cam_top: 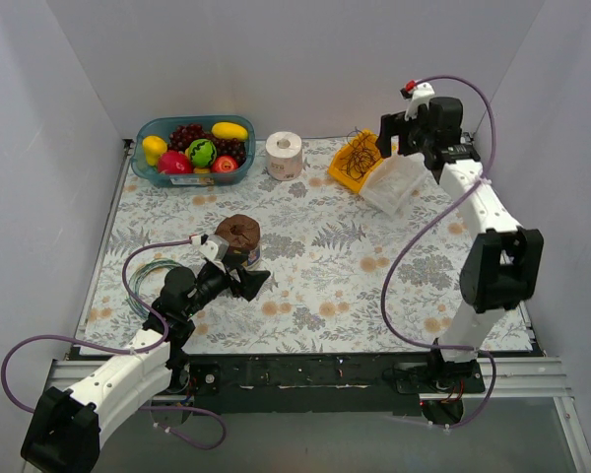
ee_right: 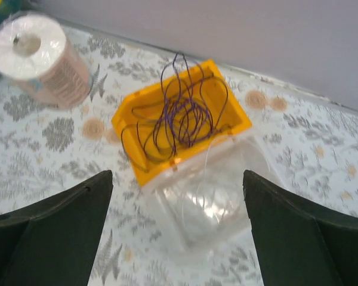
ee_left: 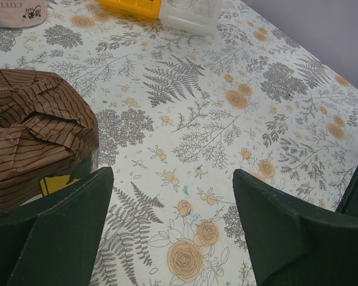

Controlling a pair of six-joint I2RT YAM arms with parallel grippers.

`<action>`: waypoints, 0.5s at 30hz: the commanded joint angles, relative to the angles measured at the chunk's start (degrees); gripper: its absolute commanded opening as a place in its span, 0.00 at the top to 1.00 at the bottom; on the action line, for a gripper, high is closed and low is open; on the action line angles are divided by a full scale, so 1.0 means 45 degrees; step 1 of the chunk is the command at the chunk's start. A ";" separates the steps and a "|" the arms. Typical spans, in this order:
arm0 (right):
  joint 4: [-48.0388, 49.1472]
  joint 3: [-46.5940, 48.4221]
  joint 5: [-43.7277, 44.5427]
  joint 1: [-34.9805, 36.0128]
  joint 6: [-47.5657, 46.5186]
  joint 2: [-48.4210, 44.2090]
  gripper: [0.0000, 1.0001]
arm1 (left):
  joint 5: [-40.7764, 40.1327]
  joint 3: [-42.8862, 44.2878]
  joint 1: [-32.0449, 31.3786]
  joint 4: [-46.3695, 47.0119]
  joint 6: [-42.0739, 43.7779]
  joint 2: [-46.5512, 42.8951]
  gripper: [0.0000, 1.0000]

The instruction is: Untangle the cables

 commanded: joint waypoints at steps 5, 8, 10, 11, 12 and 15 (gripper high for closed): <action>0.4244 -0.7820 0.0087 -0.0135 -0.0789 -0.6937 0.03 | -0.0682 0.0280 0.0073 -0.0255 0.0005 -0.0686 0.17; 0.4422 -1.0067 0.0106 -0.0155 -0.0809 -0.8600 0.02 | -0.1171 0.0905 0.0288 -0.0567 -0.0015 -0.0999 0.16; 0.4422 -1.0947 0.0436 -0.0155 -0.0615 -0.9558 0.02 | -0.1792 0.1218 0.0502 -0.0724 -0.0015 -0.1135 0.16; 0.4499 -1.1938 0.0477 -0.0155 -0.0478 -0.9797 0.02 | -0.2087 0.1412 0.0600 -0.0725 -0.0034 -0.1233 0.15; 0.4635 -1.2373 0.0458 -0.0155 -0.0342 -1.0050 0.02 | -0.2554 0.1434 0.0717 -0.0744 -0.0073 -0.1272 0.15; 0.4617 -1.3800 0.0866 -0.0175 0.0242 -1.0735 0.04 | -0.4564 0.1493 0.1477 -0.1036 -0.0444 -0.1390 0.15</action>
